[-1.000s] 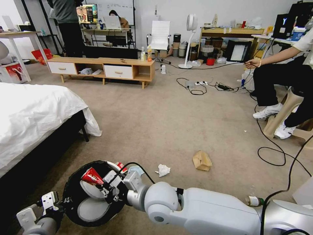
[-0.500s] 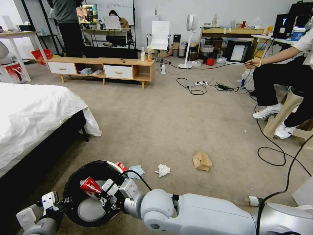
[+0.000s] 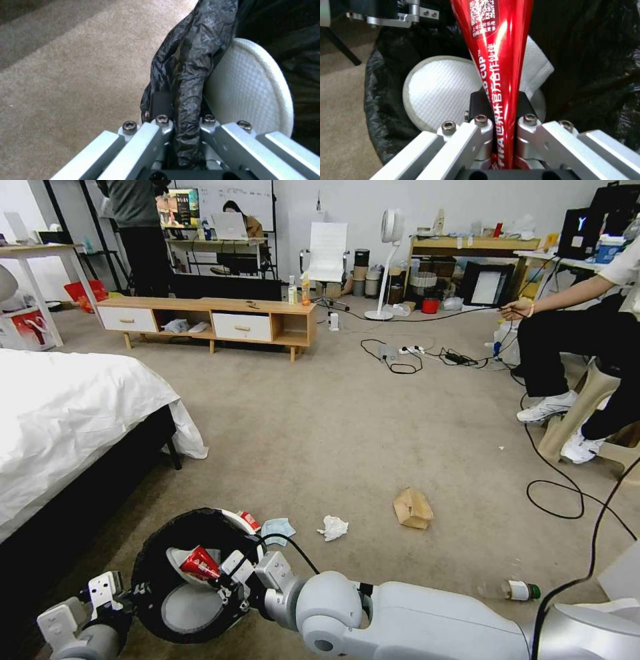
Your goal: Pick up the trash bin and place the garbage on the floor into it.
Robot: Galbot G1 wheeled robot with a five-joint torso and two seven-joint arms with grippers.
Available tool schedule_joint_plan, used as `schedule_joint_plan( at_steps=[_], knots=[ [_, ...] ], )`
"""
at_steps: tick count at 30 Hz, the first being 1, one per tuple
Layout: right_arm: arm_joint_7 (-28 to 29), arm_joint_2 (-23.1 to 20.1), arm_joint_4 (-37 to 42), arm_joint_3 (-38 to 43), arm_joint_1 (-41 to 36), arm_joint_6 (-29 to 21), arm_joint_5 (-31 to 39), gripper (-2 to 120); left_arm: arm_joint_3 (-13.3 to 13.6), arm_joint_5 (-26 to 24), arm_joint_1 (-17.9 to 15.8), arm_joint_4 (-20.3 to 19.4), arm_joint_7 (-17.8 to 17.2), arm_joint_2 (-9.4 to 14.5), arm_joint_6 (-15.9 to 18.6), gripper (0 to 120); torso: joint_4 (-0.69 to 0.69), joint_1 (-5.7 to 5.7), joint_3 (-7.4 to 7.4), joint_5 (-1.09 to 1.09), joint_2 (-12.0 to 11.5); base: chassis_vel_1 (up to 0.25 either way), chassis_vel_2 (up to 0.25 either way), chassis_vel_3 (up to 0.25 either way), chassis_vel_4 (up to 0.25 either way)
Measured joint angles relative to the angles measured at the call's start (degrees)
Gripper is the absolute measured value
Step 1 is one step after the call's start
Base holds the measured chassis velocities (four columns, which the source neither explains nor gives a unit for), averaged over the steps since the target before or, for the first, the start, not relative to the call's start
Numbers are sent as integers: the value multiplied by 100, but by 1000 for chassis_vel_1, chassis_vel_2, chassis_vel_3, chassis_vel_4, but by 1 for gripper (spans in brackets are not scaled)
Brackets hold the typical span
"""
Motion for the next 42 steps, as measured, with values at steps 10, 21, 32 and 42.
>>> schedule_joint_plan(
  at_steps=[10, 21, 32, 42],
  knots=[
    [-76, 26, -133, -8, -2, 79, -65, 4, 23, 39, -11, 41, 28, -11, 0, 2, 0, 0, 0, 0, 0, 0, 0, 0, 0],
    [-114, 11, -203, -10, -45, 154, -110, 7, 33, 81, -25, 92, 53, -15, 0, 2, 0, 0, 0, 0, 0, 0, 0, 0, 0],
    [-142, -46, -210, 8, -76, 164, -149, 45, 44, 101, -31, 114, 59, -20, 0, 2, 0, 0, 0, 0, 0, 0, 0, 0, 0],
    [-143, -43, -182, 60, -59, 167, -155, 82, 31, 103, -32, 136, 64, -19, 0, 2, 0, 0, 0, 0, 0, 0, 0, 0, 0]
  ],
)
